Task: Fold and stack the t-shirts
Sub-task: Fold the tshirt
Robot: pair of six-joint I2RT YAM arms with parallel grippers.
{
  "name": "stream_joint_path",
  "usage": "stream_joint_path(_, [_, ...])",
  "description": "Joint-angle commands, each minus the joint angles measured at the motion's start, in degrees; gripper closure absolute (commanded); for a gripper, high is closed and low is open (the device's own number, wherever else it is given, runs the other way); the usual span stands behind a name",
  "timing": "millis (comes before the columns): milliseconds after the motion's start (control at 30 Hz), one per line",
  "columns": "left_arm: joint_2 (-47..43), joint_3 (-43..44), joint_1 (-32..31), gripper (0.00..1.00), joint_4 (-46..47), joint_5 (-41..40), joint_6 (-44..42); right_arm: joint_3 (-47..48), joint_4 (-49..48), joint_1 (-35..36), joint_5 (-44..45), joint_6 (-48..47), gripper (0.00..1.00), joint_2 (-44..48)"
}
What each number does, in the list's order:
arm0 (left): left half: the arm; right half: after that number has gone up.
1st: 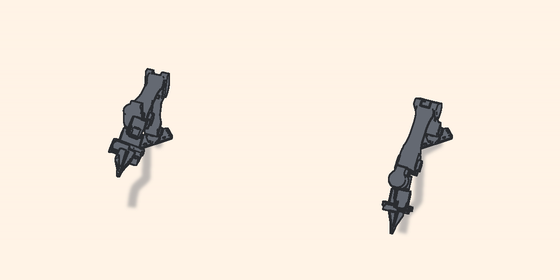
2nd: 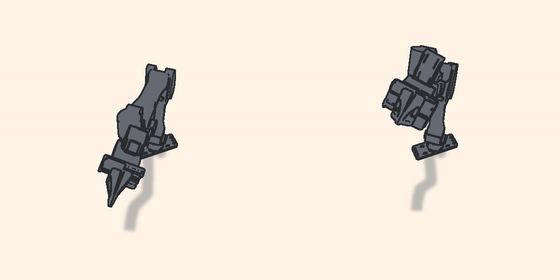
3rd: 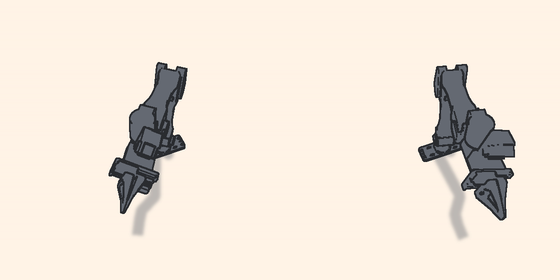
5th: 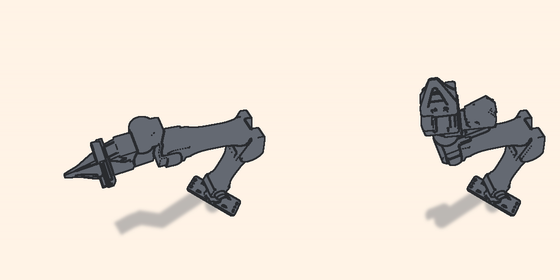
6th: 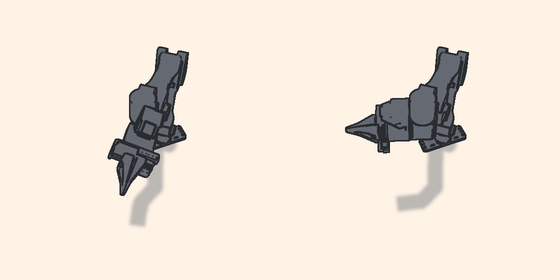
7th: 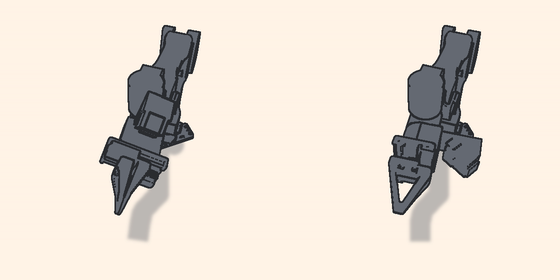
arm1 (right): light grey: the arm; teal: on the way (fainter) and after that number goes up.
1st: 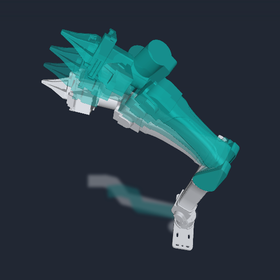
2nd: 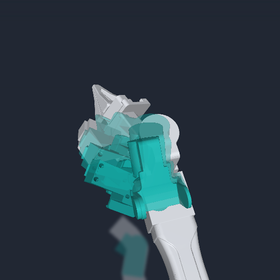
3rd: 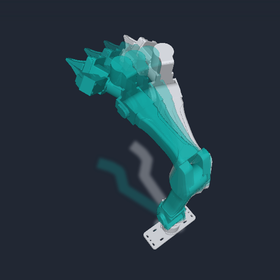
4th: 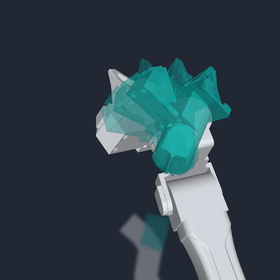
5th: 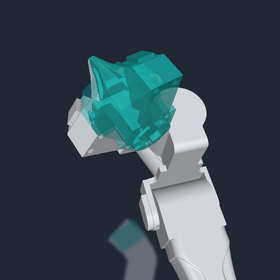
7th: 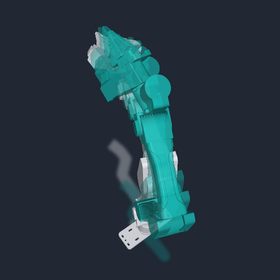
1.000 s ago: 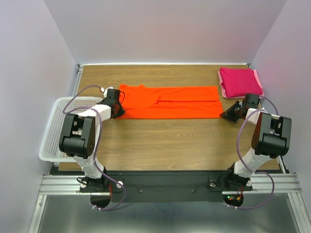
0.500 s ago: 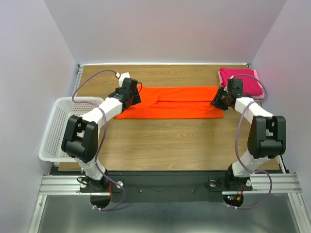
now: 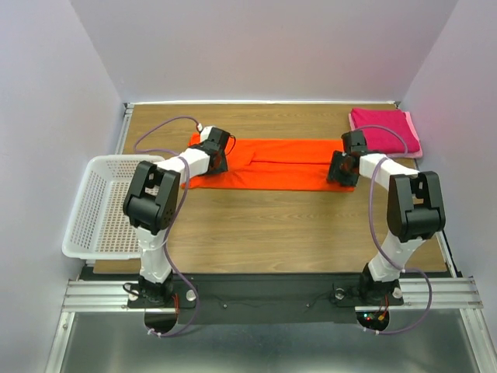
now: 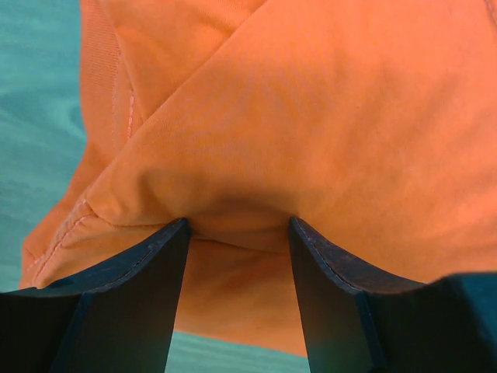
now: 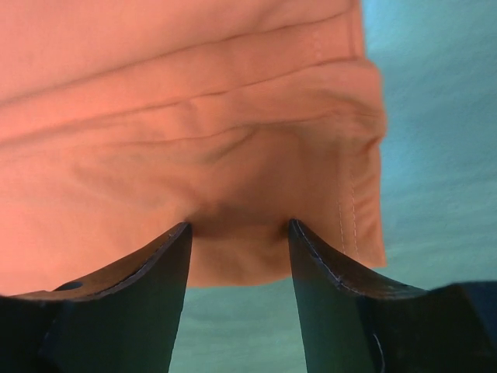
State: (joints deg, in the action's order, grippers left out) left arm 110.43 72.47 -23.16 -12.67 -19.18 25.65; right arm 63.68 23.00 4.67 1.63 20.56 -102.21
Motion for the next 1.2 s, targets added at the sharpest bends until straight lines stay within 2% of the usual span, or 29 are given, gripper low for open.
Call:
stream_joint_path(0, [2.6, 6.3, 0.2, 0.35, -1.1, -3.5, -3.1, -4.4, 10.6, 2.5, 1.0, 1.5, 0.41, 3.3])
stream_joint_path(133, [9.6, 14.6, 1.5, 0.35, -3.8, -4.1, -5.5, -8.5, 16.9, 6.6, -0.7, 4.0, 0.41, 8.9])
stream_joint_path(233, [16.8, 23.0, 3.1, 0.35, -7.0, -3.7, -7.5, -12.9, 20.1, 14.8, -4.9, 8.2, 0.39, 12.2])
stream_joint_path(267, [18.1, 27.4, 3.3, 0.35, -7.5, -3.8, -8.3, -14.8, 20.6, 20.8, -7.6, 9.6, 0.39, 12.8])
stream_joint_path(367, [23.3, 34.4, 4.1, 0.35, -9.8, -4.7, -12.1, -15.5, 20.5, 30.9, -11.5, 15.9, 0.37, 13.2])
stream_joint_path(400, [24.6, 39.0, 4.3, 0.35, -10.6, -4.6, -12.8, -14.0, 20.6, 37.9, -13.5, 17.2, 0.37, 12.7])
stream_joint_path(467, [28.3, 45.1, 4.8, 0.35, -12.0, -4.7, -15.6, -10.1, 20.6, 46.3, -16.6, 19.4, 0.37, 10.4])
stream_joint_path(567, [32.3, 51.3, 5.6, 0.34, -11.8, -5.0, -20.4, -5.3, 20.7, 52.4, -18.8, 19.7, 0.36, 7.3])
stream_joint_path(700, [36.1, 59.3, 7.1, 0.32, -11.6, -2.5, -24.7, 2.7, 20.7, 53.3, -19.1, 15.9, 0.36, 3.9])
stream_joint_path(833, [33.1, 58.5, 7.6, 0.30, -5.7, 0.0, -26.9, 13.6, 22.4, 53.3, -19.8, 13.2, 0.36, 1.2])
stream_joint_path(900, [30.1, 55.0, 7.5, 0.28, -4.7, 1.0, -26.2, 16.9, 26.5, 53.0, -12.5, 12.4, 0.36, 1.8])
stream_joint_path(967, [23.2, 50.0, 7.4, 0.26, -1.6, 2.0, -24.3, 18.9, 30.3, 51.7, -6.8, 10.3, 0.36, 3.7])
stream_joint_path(1000, [20.6, 44.7, 7.3, 0.25, -0.6, 2.2, -23.4, 18.5, 30.9, 48.9, -5.4, 9.8, 0.37, 4.8])
stream_joint_path(1167, [2.4, 31.3, 4.5, 0.25, 0.1, 1.4, -14.6, 12.9, 30.9, 36.2, 1.1, 4.4, 0.41, 10.9])
